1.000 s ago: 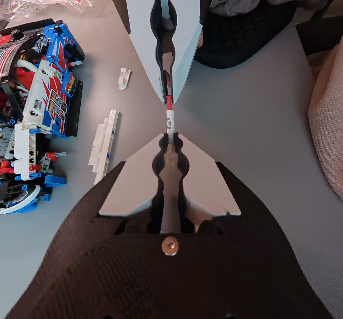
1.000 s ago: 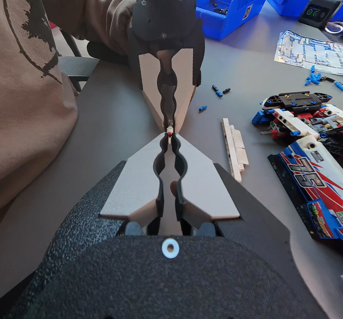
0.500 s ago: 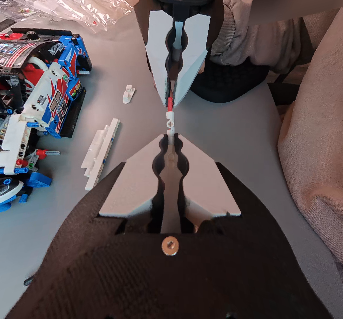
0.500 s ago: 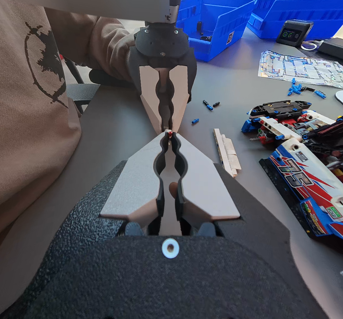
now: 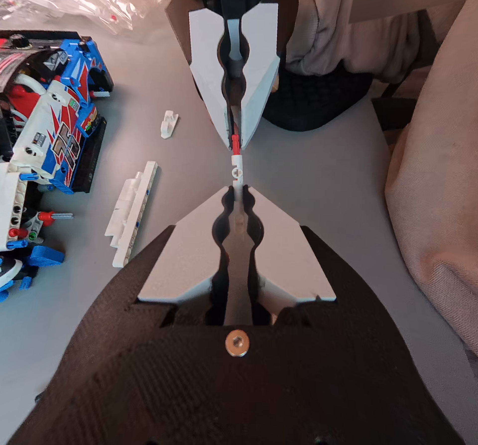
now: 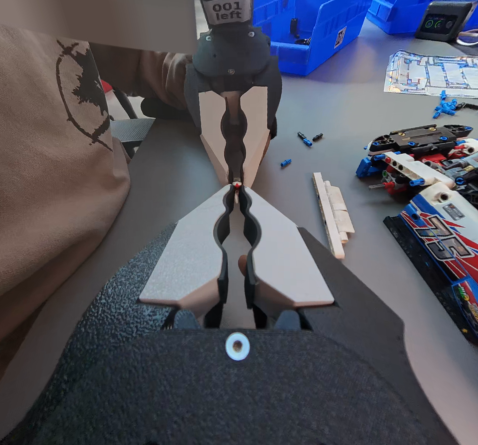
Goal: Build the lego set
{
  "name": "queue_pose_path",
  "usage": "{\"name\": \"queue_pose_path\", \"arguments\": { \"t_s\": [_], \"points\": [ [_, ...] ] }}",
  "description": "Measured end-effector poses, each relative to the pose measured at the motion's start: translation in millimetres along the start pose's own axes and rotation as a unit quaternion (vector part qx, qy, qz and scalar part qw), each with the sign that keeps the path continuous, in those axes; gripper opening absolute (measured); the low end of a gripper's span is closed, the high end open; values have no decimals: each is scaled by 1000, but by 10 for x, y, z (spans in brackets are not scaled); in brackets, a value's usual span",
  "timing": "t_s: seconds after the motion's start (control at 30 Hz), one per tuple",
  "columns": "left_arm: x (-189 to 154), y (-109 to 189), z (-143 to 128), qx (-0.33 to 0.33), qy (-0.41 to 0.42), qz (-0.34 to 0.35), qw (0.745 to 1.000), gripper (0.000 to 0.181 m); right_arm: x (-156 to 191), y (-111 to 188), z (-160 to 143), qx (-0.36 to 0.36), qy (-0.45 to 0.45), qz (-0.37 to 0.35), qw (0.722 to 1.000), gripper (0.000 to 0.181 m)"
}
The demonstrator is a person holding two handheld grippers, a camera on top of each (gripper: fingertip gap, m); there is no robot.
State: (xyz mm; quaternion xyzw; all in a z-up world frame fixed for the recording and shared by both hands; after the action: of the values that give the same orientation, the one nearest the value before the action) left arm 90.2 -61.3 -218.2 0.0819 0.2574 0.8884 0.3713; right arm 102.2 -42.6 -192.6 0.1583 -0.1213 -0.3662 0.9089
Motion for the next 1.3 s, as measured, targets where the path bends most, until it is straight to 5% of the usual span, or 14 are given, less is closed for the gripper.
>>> {"name": "queue_pose_path", "arguments": {
  "t_s": [0.23, 0.5, 1.07, 1.3],
  "points": [
    [77, -39, -101, 61, -65, 45, 995, 5, -15, -15, -60, 36, 50, -31, 998, 16],
    [81, -22, -96, 59, -61, 45, 995, 5, -28, -21, -102, 52, 62, -41, 996, 2],
    [34, 251, 336, -134, 54, -29, 989, 4, -12, 141, 222, -82, -25, 9, 996, 2],
    [53, 291, 403, -159, 77, -43, 983, 5, -37, 182, 334, -130, -61, 21, 989, 1]
  ]
}}
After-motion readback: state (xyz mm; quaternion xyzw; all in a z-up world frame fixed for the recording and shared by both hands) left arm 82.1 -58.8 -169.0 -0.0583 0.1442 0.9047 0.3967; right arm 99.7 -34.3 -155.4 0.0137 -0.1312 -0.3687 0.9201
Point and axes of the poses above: each gripper's, where its closed fingertips meet, y back along the fingers, z out of its top, x = y × z across the jaws, the point moved 1 cm from there along y, back along the fingers, and after that the axes turned 3 degrees about x, right-handed, at the moved point
